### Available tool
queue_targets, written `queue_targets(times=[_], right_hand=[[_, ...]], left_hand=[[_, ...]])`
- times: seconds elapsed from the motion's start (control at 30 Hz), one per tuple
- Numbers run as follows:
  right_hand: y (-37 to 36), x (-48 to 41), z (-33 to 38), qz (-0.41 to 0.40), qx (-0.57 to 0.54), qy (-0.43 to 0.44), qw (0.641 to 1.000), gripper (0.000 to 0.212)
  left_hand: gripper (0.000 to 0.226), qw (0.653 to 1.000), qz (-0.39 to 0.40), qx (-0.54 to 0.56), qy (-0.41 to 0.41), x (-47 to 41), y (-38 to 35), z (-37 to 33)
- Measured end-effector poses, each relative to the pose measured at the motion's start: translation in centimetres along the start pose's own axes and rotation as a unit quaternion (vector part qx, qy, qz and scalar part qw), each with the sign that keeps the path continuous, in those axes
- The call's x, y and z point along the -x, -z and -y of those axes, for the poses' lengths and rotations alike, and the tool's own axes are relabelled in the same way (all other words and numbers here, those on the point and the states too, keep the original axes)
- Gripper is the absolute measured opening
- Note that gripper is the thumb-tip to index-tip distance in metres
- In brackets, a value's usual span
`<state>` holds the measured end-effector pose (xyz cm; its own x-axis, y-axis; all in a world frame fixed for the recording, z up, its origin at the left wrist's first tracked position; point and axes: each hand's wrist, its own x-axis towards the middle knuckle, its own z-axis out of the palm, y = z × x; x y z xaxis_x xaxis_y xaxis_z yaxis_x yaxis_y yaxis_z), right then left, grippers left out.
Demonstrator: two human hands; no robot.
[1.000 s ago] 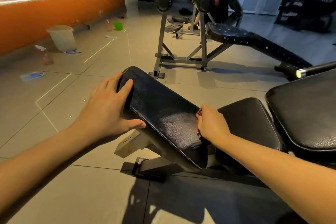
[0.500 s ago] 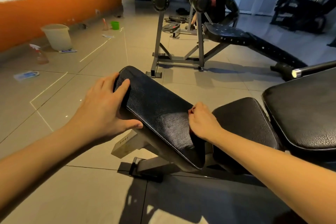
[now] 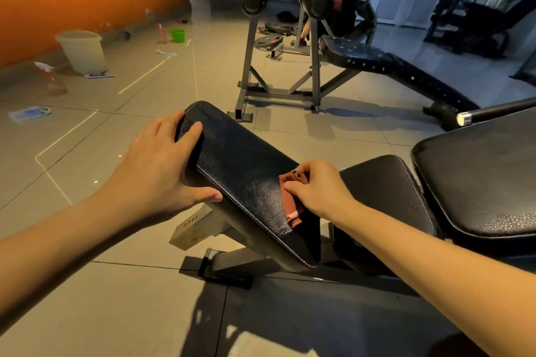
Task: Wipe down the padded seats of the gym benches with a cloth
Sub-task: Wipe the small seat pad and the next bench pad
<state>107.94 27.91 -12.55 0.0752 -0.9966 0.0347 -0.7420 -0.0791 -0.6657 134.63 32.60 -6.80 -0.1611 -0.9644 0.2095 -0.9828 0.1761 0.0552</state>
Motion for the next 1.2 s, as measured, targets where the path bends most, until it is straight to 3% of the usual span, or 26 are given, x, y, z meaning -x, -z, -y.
queue_targets(times=[0.07,0.13,0.23,0.3,0.43,0.5,0.63,0.7,0.83,0.9,1.03,1.1,1.2], right_hand=[[-0.5,1.3,1.6,0.040,-0.036,0.058,0.997,0.014],[-0.3,1.1,1.0,0.031,-0.004,0.065,0.997,0.011],[0.9,-0.4,-1.8,-0.010,0.127,-0.031,0.991,0.010],[1.0,-0.1,-2.1,-0.025,0.146,-0.061,0.987,0.010],[-0.8,3.1,1.7,0.037,0.012,0.077,0.996,0.007],[-1.1,3.7,2.1,0.055,0.006,0.112,0.992,0.006],[0.4,1.1,-1.4,-0.002,0.132,-0.020,0.991,0.007],[0.5,1.2,-1.5,-0.018,0.132,-0.038,0.990,0.007],[-1.5,4.0,2.6,0.038,0.009,0.120,0.992,0.005],[-1.8,3.8,2.9,0.038,0.005,0.148,0.988,0.005],[0.1,0.0,-1.7,-0.016,0.115,-0.008,0.993,0.008],[0.2,0.0,-2.2,-0.033,0.126,-0.034,0.991,0.006],[-1.4,2.4,1.9,-0.007,0.039,0.109,0.993,0.004]], left_hand=[[0.127,1.000,0.001,0.004,-0.002,0.0,0.0,0.0],[0.126,1.000,-0.001,0.010,-0.004,0.1,-0.1,0.1],[0.125,1.000,-0.001,0.012,-0.002,0.2,-0.2,0.2],[0.125,1.000,0.000,0.014,0.000,0.3,-0.2,0.1],[0.128,1.000,-0.004,0.028,0.002,0.1,0.2,-0.3],[0.128,0.999,-0.009,0.036,0.005,0.3,0.1,-0.4],[0.130,1.000,-0.006,0.017,0.000,0.5,-0.2,-0.2],[0.132,1.000,-0.007,0.019,-0.002,0.6,-0.1,-0.2],[0.131,0.999,-0.010,0.034,-0.002,0.6,0.2,-1.0],[0.130,0.999,-0.016,0.046,-0.002,0.7,0.2,-1.3],[0.130,0.998,-0.023,0.054,-0.008,0.6,-0.1,-1.1],[0.130,0.998,-0.028,0.059,-0.010,0.6,-0.2,-1.2],[0.130,0.998,-0.020,0.063,0.004,0.4,-0.1,-1.4]])
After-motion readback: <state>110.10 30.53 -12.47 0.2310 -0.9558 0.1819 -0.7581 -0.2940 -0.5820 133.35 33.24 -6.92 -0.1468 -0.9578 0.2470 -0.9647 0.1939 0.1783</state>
